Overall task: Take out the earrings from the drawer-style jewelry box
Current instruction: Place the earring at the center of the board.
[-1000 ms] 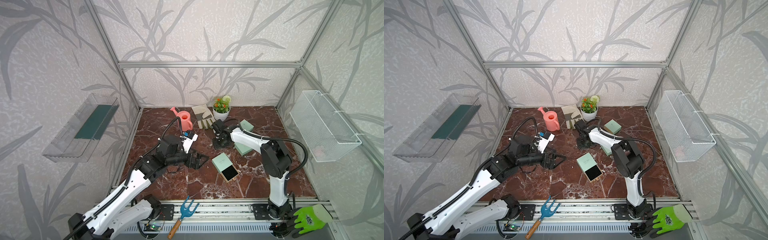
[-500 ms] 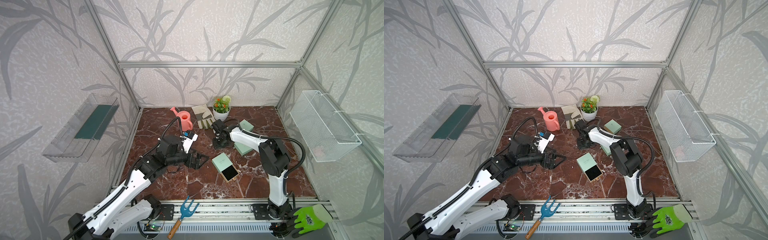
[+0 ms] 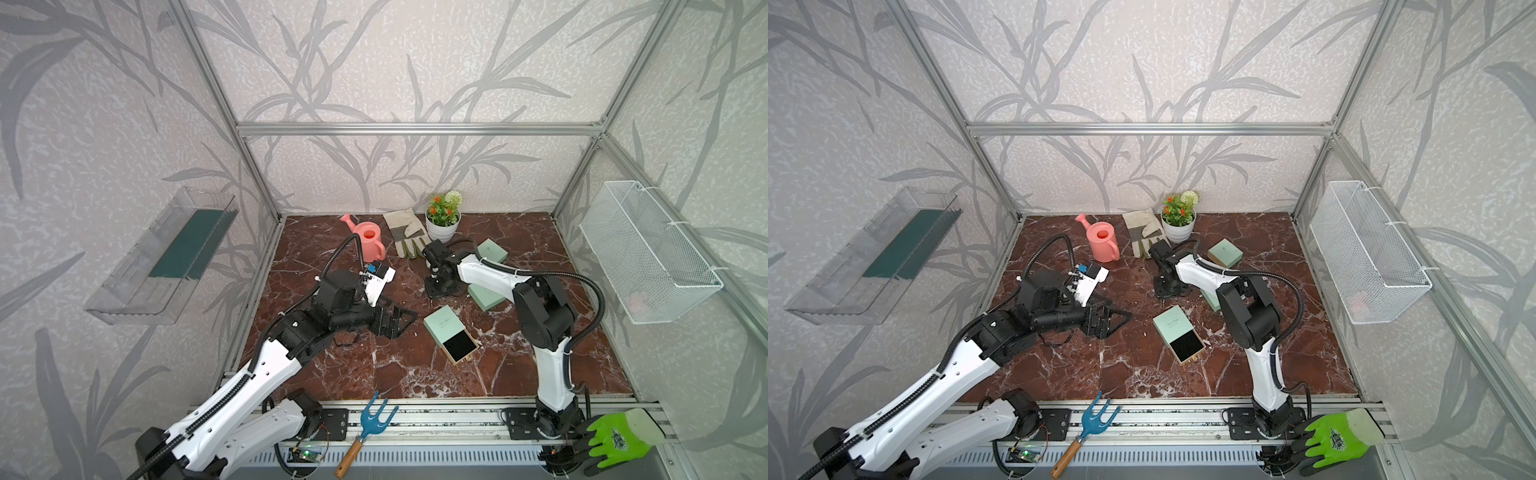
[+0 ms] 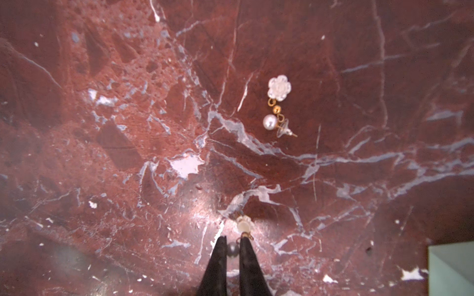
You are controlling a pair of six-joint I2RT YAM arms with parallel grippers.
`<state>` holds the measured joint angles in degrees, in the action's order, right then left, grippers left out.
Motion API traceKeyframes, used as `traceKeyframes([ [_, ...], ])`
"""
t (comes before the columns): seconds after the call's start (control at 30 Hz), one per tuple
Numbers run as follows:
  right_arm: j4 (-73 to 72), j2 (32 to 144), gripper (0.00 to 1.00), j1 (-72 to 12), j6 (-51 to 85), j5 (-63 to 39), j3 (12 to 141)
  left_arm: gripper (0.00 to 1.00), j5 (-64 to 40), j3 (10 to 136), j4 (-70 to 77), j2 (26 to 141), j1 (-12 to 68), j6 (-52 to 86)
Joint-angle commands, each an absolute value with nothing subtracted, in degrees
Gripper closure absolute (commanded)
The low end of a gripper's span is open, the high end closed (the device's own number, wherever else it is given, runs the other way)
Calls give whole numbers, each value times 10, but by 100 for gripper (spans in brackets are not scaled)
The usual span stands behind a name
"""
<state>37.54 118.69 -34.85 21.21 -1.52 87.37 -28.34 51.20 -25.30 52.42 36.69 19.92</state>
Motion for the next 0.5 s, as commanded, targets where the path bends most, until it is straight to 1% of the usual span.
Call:
traceKeyframes([
  [0.0, 388, 1194, 85, -346, 210, -15, 889, 1, -279, 514, -259, 515, 367, 181],
  [0.3, 392, 1185, 79, -346, 207, -14, 895, 1, -279, 515, -258, 516, 367, 181],
  [0.47, 398, 1170, 79, -346, 208, -15, 894, 1, -277, 515, -259, 517, 367, 180],
])
